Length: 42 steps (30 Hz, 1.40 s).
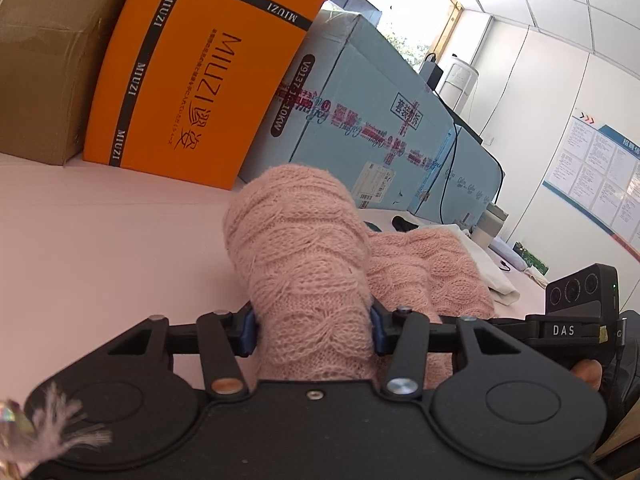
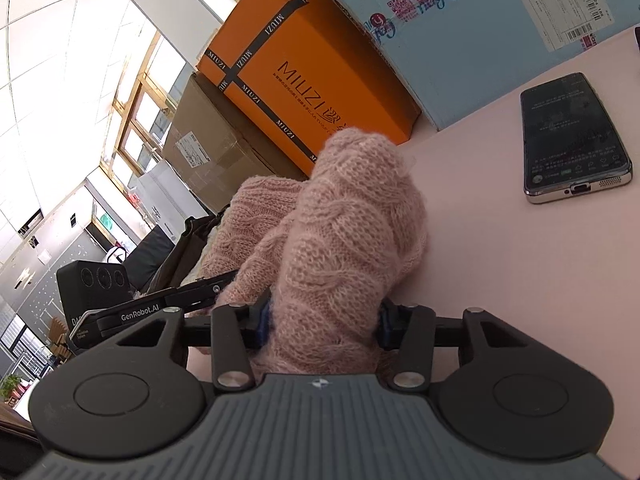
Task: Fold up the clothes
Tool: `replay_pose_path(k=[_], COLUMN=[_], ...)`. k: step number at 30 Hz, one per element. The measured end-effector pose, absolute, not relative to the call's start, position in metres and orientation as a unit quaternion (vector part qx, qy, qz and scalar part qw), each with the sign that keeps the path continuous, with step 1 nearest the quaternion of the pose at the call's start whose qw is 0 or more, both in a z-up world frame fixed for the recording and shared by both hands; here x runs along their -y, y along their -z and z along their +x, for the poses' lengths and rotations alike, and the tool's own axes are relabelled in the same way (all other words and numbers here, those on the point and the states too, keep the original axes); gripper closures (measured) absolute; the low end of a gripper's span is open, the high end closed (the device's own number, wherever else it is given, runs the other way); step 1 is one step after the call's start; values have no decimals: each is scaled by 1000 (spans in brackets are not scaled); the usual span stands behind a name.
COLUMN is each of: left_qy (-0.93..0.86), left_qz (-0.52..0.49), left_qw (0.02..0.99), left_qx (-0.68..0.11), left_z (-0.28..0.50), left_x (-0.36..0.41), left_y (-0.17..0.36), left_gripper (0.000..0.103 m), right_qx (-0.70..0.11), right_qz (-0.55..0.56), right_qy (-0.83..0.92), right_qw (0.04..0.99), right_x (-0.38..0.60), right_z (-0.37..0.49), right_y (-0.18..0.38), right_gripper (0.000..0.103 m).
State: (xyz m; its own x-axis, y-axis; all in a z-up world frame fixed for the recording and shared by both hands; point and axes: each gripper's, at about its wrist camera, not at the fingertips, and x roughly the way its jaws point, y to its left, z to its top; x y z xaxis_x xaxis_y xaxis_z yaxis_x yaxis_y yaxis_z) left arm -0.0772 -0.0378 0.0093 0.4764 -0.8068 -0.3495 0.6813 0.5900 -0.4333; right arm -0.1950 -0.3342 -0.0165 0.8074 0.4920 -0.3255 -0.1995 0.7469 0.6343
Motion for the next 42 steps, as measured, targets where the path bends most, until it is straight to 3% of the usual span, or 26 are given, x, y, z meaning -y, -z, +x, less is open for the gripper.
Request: replay_pose_path(k=[7, 12, 16, 25, 35, 38, 40, 41, 42], left_qy=[464, 501, 539, 604, 584, 565, 548, 539, 533], left_qz=[-126, -63, -56, -4, 91, 91, 63, 49, 41], left_qw=[861, 862, 841, 790, 772, 782, 799, 809, 815], left_qx=[-163, -44, -20, -109, -234, -248, -239, -231, -224], left_z=[-91, -95, -80, -51, -29, -19, -12, -9, -7], left_x=[60, 119, 177, 315, 435, 436, 423, 414, 404], left_y=[-66, -130, -155, -125, -51, -45, -54, -60, -65], left_gripper=[53, 53, 53, 52, 50, 36, 12, 10, 7], right_qx=[-164, -49, 22, 54, -73, -110, -114, -110, -107], right_qz=[344, 280, 250, 249, 328, 342, 345, 345, 345], right_qy=[-198, -167, -115, 28, 214, 223, 229, 233, 238], right_qw=[903, 944, 961, 966, 917, 906, 903, 903, 902], right_x=[364, 401, 433, 527, 599, 605, 606, 605, 604], right_z=[-212, -228, -241, -264, -236, -228, -227, -230, -232], right_y=[-10, -71, -101, -81, -19, -5, -3, -3, -3], right_gripper=[60, 61, 61, 61, 65, 63, 62, 58, 43])
